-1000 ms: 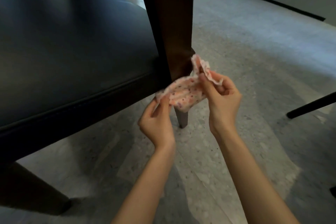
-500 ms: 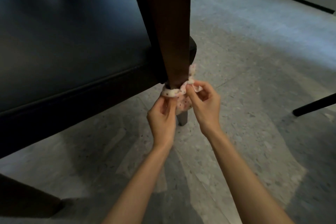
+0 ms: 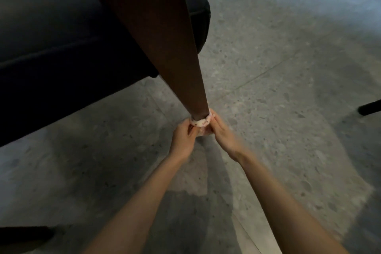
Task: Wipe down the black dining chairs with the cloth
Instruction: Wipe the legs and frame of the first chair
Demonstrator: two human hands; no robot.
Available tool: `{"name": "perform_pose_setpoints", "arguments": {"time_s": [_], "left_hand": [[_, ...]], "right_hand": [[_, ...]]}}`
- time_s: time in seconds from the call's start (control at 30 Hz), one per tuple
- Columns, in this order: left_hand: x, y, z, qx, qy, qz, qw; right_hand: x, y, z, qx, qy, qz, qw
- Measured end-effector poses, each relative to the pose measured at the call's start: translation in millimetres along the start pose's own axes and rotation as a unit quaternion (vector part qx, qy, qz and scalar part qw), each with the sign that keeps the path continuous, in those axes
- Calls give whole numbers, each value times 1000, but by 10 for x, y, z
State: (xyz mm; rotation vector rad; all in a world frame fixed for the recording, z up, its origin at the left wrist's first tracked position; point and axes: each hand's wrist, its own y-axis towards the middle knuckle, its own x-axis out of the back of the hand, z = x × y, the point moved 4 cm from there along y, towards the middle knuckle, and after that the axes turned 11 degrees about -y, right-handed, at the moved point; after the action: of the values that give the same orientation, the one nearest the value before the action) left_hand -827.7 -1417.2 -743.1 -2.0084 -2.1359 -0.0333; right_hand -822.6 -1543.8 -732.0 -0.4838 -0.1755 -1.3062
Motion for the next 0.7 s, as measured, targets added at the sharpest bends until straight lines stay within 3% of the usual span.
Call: {"name": "perform_pose_setpoints", "arguments": {"time_s": [0.17,0.27,0.33,0.47,0.6,0.7], "left_hand": [[-281,133,298,114,-1,69,991],[-438,98,312,223,-193,93,951],[-447,94,249,250,-268,74,927],[-320,30,100,203,-273,21,940],[-43,-122,-235,99,-220,-13,970],[164,-219,-529,25,-199,-17,980]], "right_hand": [[-96,161,-269,-72,57,-16,996],[-111,229,-366,-95,42,-25,994],[-95,230,-379,-96,46,-24,994],[63,96,-85,-35,43,-75,996],[151,-123,311,34,58,-86,994],[213,-295,683,63,67,-139,986]]}}
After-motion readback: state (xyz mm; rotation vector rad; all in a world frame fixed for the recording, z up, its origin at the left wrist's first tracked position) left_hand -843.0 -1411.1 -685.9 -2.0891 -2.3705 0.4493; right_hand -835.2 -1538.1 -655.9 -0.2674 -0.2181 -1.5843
